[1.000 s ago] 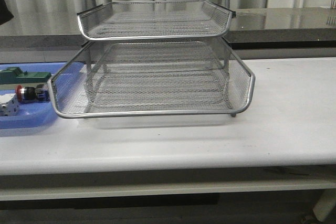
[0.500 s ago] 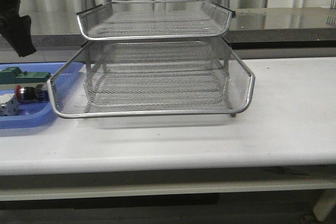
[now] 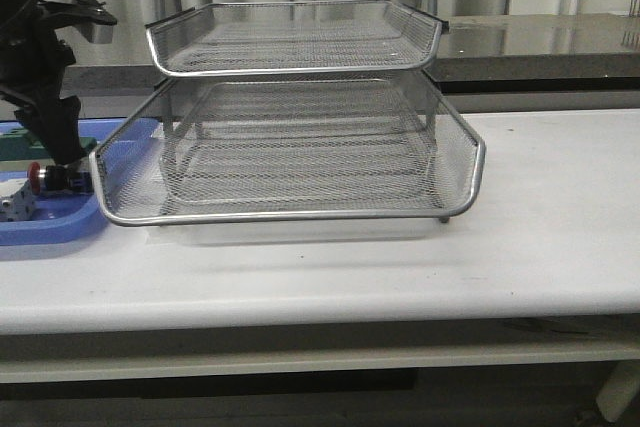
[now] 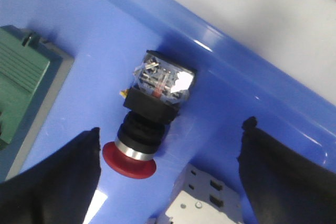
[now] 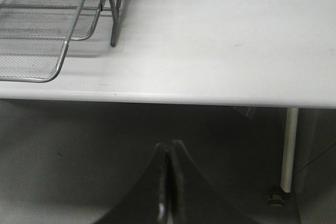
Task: Place button on rack with both arms
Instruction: 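Lower the left gripper over the red-capped push button in the tray, then close the left gripper on the push button body and lift it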
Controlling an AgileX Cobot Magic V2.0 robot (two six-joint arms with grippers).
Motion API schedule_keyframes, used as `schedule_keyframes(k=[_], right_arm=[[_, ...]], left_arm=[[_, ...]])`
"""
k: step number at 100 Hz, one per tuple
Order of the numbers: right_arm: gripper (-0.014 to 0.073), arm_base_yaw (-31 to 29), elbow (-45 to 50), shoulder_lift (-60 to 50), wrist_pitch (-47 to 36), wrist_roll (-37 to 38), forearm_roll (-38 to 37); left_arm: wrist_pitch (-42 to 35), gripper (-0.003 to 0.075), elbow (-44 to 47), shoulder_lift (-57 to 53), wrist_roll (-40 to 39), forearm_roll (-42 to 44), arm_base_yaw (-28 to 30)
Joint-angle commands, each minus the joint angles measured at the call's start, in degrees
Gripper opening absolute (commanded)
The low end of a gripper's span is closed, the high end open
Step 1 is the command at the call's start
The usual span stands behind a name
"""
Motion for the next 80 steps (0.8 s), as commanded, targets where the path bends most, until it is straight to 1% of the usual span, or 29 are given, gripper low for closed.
schedule_keyframes(k=[1, 22, 80], right_arm=[[-0.0071, 0.0, -1.7, 0.7, -3.7, -0.1, -0.7], [-0.0071, 0.0, -1.7, 0.7, -3.7, -0.1, -0.7], [-0.0071, 0.0, -1.7, 0.7, -3.7, -0.1, -0.7]], left_arm=[[-2.0, 0.0530, -3.0, -2.4, 0.0, -0.5, 0.0], [-2.3, 0.0530, -5.3, 0.2, 0.0, -0.8, 0.0], [-6.9, 0.0529, -6.3, 3.9, 0.3, 1.3, 0.0]])
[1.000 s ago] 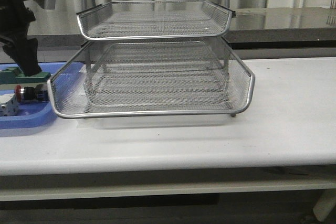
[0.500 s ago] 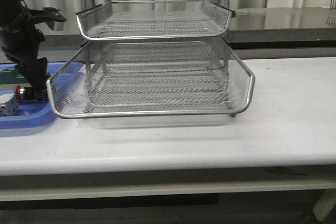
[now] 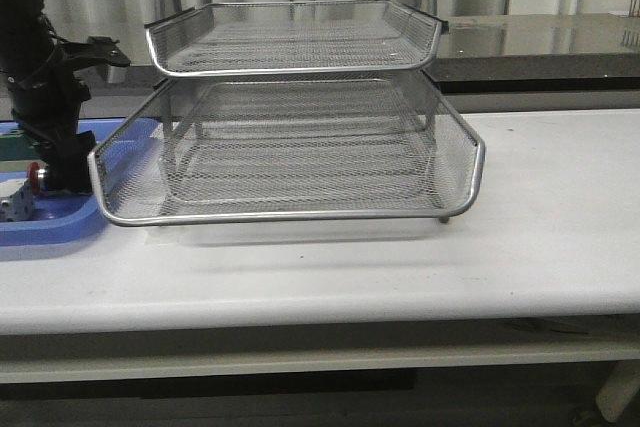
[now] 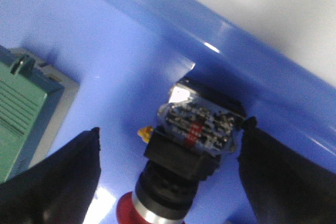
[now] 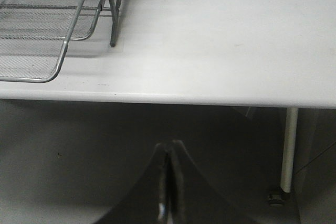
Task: Place button on rack with both arms
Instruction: 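Close the left gripper on the push button body and lift it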
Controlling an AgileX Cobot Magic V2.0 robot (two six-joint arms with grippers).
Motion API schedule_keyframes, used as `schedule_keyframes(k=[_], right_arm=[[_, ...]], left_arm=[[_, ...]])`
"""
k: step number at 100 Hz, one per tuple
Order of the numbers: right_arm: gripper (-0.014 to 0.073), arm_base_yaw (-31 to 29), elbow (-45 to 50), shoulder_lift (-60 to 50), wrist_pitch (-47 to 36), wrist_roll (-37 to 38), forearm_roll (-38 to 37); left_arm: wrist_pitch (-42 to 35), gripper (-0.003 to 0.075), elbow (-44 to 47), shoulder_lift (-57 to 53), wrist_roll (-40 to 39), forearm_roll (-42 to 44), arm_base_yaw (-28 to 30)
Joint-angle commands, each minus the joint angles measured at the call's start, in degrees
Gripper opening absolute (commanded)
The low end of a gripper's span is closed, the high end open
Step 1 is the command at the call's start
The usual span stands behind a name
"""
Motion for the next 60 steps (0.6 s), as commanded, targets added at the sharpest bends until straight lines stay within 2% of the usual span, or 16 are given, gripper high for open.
schedule_keyframes(k=[1, 60], right_arm=[[-0.0071, 0.0, -1.7, 0.7, -3.7, -0.1, -0.7], [-0.0071, 0.0, -1.7, 0.7, -3.7, -0.1, -0.7]], left_arm=[[-2.4, 0.0529, -2.1, -3.6, -0.1, -0.2, 0.0], [-2.5, 0.0524, -2.1, -1.5, -0.1, -0.9, 0.0]])
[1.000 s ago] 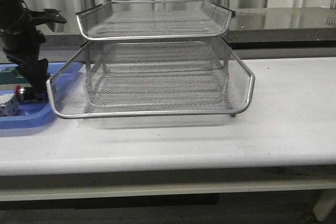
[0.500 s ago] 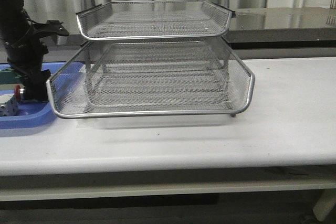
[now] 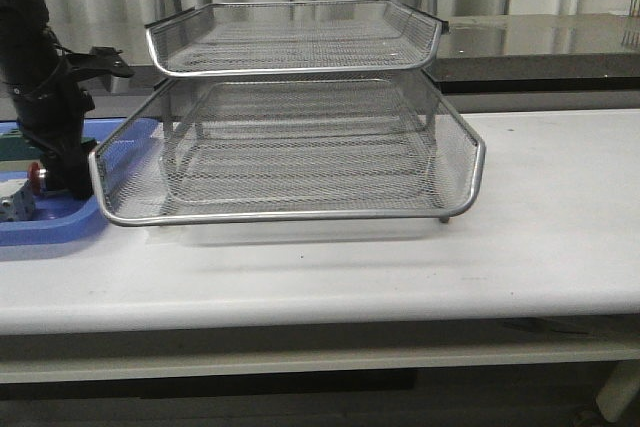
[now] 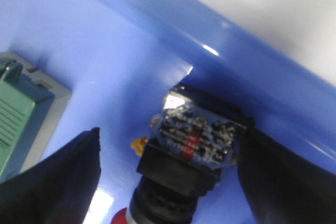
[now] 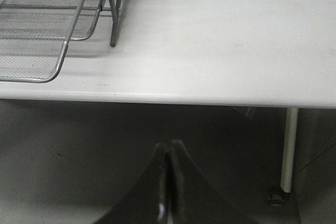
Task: Place button on rack with both arms
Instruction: 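Close the left gripper on the push button body and lift it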
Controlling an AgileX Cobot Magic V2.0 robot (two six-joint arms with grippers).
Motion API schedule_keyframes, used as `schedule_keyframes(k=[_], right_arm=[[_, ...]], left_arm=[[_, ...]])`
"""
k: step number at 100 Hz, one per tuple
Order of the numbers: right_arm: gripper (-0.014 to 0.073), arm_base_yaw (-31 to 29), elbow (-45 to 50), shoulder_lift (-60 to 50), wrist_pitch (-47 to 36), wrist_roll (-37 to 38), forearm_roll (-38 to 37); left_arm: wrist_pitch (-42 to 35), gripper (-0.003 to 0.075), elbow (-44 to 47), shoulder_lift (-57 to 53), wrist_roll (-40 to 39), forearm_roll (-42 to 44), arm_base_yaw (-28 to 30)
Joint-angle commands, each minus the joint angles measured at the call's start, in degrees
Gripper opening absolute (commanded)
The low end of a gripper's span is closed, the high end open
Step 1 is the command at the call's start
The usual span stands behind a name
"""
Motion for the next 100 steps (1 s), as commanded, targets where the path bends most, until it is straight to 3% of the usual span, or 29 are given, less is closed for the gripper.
schedule_keyframes(k=[1, 17, 46, 58, 80, 100], right_arm=[[-0.0071, 0.0, -1.7, 0.7, -3.7, -0.1, -0.7], [-0.0071, 0.0, -1.7, 0.7, -3.7, -0.1, -0.7], [-0.0071, 0.0, -1.7, 0.7, -3.7, -0.1, -0.7], [-0.0071, 0.0, -1.7, 0.7, -3.7, -0.1, -0.7], [-0.0071, 0.0, -1.7, 0.7, -3.7, -0.1, -0.7], [-0.0071, 0.0, -1.7, 0.7, -3.7, -0.1, -0.7]], left_arm=[[-1.4, 0.0525, -1.7, -3.0, -0.1, -0.8, 0.0], [-1.2, 0.0490, -1.7, -2.9, -0.1, -0.8, 0.0], [-1.2, 0.0178, -1.7, -2.9, -0.1, -0.8, 0.0], [-0.6, 0.0089, -1.8, -3.2, -0.1, -0.8, 0.0], [5.9, 0.0059, -7.8, -3.2, -0.2, 0.3, 0.0], [12.8, 0.0059, -17.2, -3.3, -5.0, 2.2, 0.0]])
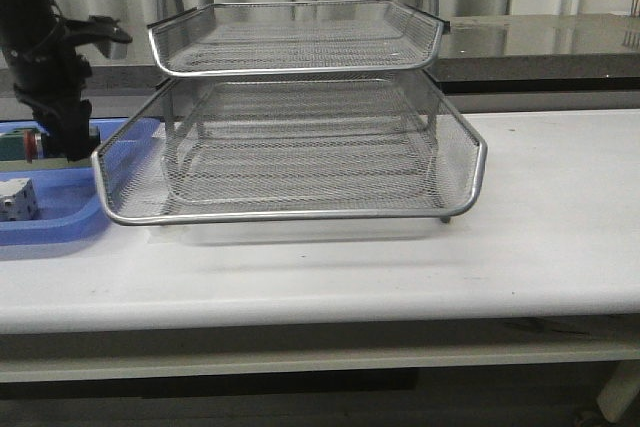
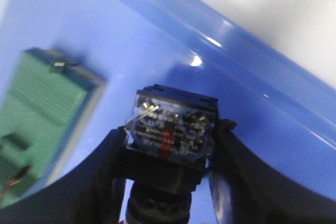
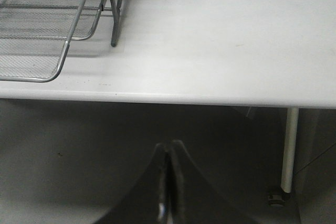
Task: Place button on rack with both arms
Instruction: 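Close the left gripper on the push button body and lift it, then carry the push button over the pulled-out mesh tray with the left gripper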
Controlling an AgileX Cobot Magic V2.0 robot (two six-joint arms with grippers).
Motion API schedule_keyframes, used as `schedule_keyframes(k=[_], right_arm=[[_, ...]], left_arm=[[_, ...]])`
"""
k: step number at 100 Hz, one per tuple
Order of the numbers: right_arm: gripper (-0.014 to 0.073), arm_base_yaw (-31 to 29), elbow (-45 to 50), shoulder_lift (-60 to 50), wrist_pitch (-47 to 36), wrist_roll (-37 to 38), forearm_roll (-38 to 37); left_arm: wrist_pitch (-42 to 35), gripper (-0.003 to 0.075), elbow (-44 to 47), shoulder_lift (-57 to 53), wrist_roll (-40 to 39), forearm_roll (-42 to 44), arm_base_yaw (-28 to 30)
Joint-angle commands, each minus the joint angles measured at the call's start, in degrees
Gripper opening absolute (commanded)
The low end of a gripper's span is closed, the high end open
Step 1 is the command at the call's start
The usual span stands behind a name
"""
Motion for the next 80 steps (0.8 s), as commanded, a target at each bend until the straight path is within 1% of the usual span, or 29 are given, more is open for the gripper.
schedule_keyframes(k=[1, 8, 13, 18, 44, 69, 80], right_arm=[[-0.0071, 0.0, -1.7, 0.7, -3.7, -0.1, -0.7], [-0.0071, 0.0, -1.7, 0.7, -3.7, -0.1, -0.7], [-0.0071, 0.0, -1.7, 0.7, -3.7, -0.1, -0.7], [-0.0071, 0.0, -1.7, 0.7, -3.7, -0.1, -0.7], [-0.0071, 0.0, -1.7, 0.7, -3.7, -0.1, -0.7], [-0.0071, 0.0, -1.7, 0.7, -3.7, -0.1, -0.7], [-0.0071, 0.0, -1.7, 0.7, -3.7, -0.1, -0.7]], left_arm=[[2.6, 0.0059, -6.0, -4.3, -2.8, 1.1, 0.0], [6.3, 0.0059, -9.6, -4.3, -3.7, 1.8, 0.0], [6.2, 0.0059, -11.5, -4.7, -6.0, 2.2, 0.1], [6.2, 0.0059, -12.5, -5.5, -6.4, 2.2, 0.1], [6.2, 0.0059, -12.8, -12.8, -9.9, 1.9, 0.1], [6.2, 0.0059, -12.0, -21.9, -10.2, -7.2, 0.1], [6.2, 0.0059, -10.4, -25.9, -10.2, -9.7, -0.2]])
